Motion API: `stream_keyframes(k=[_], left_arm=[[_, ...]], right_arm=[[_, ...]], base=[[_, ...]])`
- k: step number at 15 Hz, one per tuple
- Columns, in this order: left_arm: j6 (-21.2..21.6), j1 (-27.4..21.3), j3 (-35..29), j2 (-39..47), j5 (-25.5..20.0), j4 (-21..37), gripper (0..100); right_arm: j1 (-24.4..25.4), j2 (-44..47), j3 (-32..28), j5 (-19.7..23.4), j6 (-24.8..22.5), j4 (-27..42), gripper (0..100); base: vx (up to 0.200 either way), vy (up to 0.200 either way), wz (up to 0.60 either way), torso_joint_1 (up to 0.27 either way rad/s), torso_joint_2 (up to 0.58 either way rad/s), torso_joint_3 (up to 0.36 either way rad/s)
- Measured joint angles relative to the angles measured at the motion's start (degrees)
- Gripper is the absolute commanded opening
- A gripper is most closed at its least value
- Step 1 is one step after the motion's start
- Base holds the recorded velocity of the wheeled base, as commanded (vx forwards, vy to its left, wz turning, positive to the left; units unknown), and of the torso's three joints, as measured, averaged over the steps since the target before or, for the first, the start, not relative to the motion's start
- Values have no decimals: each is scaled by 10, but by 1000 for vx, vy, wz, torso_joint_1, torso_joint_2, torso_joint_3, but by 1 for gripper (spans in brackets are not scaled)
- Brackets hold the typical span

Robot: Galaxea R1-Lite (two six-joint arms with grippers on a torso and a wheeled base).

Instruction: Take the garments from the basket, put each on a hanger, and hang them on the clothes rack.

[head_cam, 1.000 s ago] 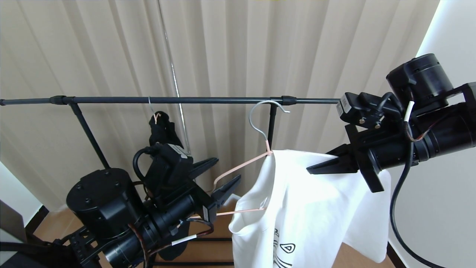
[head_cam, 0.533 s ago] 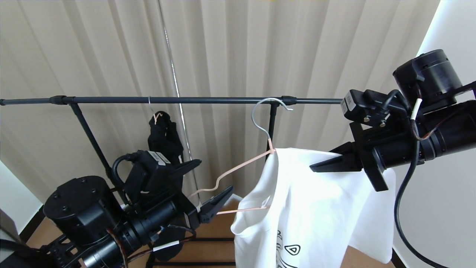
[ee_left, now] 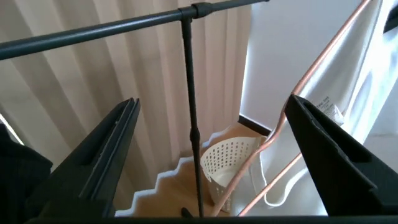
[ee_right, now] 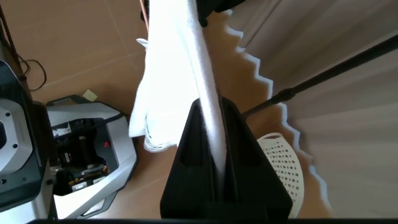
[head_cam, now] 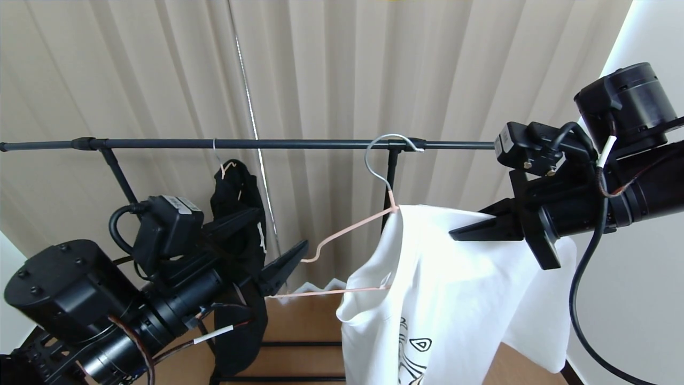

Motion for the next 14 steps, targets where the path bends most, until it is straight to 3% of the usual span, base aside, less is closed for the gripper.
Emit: stream_keyframes(k=[1, 4, 7, 9, 11, 14], left_arm=[[-14, 7, -2, -11, 0, 20, 100], [-45, 20, -25, -62, 10, 184, 100], [-74, 23, -79, -117, 34, 383, 100], [-99, 15, -103, -138, 41, 479, 100], [-124, -5, -112, -142, 59, 498, 100], [-159, -45, -123, -105, 134, 500, 100]], right_arm=[[1, -1, 0, -10, 9, -1, 0], [10, -9, 0, -45, 21, -9, 0], [29, -17, 23, -112, 57, -89, 0], [49, -25, 58, -147, 71, -151, 0], [68, -36, 92, -176, 76, -194, 0], [85, -49, 134, -218, 92, -262, 0]], base=[[0, 0, 0, 0, 0, 0], [0, 0, 0, 0, 0, 0], [0, 0, 0, 0, 0, 0], [0, 0, 0, 0, 0, 0], [0, 0, 0, 0, 0, 0], [0, 0, 0, 0, 0, 0]])
